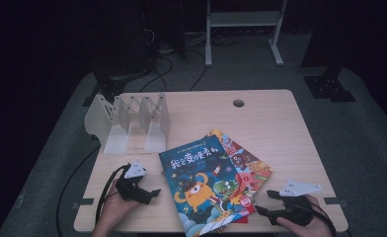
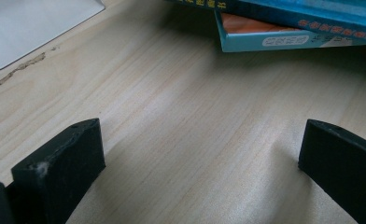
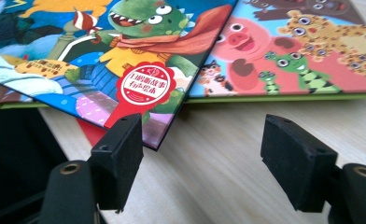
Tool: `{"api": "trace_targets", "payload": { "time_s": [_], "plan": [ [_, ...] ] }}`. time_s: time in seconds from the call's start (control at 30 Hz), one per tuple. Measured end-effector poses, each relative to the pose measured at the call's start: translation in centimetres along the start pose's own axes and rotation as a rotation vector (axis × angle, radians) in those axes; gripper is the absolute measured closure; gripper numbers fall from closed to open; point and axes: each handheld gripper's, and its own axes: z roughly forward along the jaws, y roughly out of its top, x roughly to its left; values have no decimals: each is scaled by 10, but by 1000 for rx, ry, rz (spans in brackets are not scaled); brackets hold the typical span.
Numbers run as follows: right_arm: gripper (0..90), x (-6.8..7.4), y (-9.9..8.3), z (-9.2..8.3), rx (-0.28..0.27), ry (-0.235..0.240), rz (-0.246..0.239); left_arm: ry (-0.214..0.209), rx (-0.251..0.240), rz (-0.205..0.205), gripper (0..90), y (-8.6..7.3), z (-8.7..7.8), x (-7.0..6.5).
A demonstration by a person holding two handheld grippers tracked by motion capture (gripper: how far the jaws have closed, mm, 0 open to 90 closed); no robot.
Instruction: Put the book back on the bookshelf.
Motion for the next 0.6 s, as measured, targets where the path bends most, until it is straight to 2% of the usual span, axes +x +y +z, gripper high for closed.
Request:
{"api": "trace_targets", "payload": {
  "time_s": [0.23, 0.33, 0.43, 0.53, 0.6],
  "plan": [
    [298, -6, 3, 2, 7, -33, -1, 2, 1, -3, 0, -1, -1, -1],
    [297, -9, 5, 3, 10, -43, -2, -17, 3, -11, 0, 0, -5, 3],
    [297, -12, 7, 3, 11, -55, -4, -28, -37, -15, 0, 4, -17, 7],
    [297, -14, 8, 3, 14, -58, -2, -60, -77, -19, 0, 11, -25, 10],
    [298, -15, 9, 4, 14, -65, -3, -66, -81, -14, 0, 15, -27, 12]
  ]
}}
